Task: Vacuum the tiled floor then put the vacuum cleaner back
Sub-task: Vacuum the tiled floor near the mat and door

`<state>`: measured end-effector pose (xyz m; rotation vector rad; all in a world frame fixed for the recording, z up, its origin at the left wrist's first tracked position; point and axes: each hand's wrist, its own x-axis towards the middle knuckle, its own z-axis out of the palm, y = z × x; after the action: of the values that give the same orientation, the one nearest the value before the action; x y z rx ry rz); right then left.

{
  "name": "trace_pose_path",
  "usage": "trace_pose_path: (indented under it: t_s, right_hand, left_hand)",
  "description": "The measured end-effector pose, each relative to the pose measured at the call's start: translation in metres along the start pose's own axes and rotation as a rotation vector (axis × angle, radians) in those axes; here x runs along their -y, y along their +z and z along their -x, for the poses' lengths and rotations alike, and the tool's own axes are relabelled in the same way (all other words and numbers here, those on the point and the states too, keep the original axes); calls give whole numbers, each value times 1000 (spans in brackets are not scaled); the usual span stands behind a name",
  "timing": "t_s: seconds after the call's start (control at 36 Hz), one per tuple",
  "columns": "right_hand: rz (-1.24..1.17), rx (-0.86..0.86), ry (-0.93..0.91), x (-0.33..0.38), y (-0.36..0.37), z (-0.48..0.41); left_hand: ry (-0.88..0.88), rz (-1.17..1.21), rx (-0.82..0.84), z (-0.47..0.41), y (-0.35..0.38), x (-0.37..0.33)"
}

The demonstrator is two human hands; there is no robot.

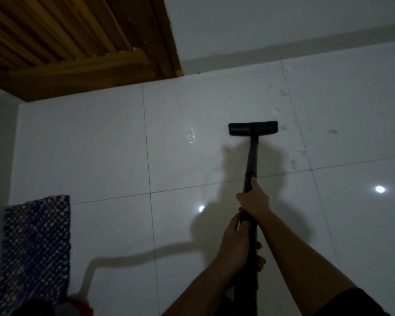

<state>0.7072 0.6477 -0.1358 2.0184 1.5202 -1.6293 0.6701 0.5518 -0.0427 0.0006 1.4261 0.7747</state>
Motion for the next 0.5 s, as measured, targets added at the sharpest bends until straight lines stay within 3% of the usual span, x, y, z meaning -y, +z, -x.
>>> trace_pose_path:
  t_s: [0.5]
  right_hand:
    - [-64, -109, 42, 109, -56, -79]
  left_hand:
    - [-11, -17, 105, -74, 5, -125]
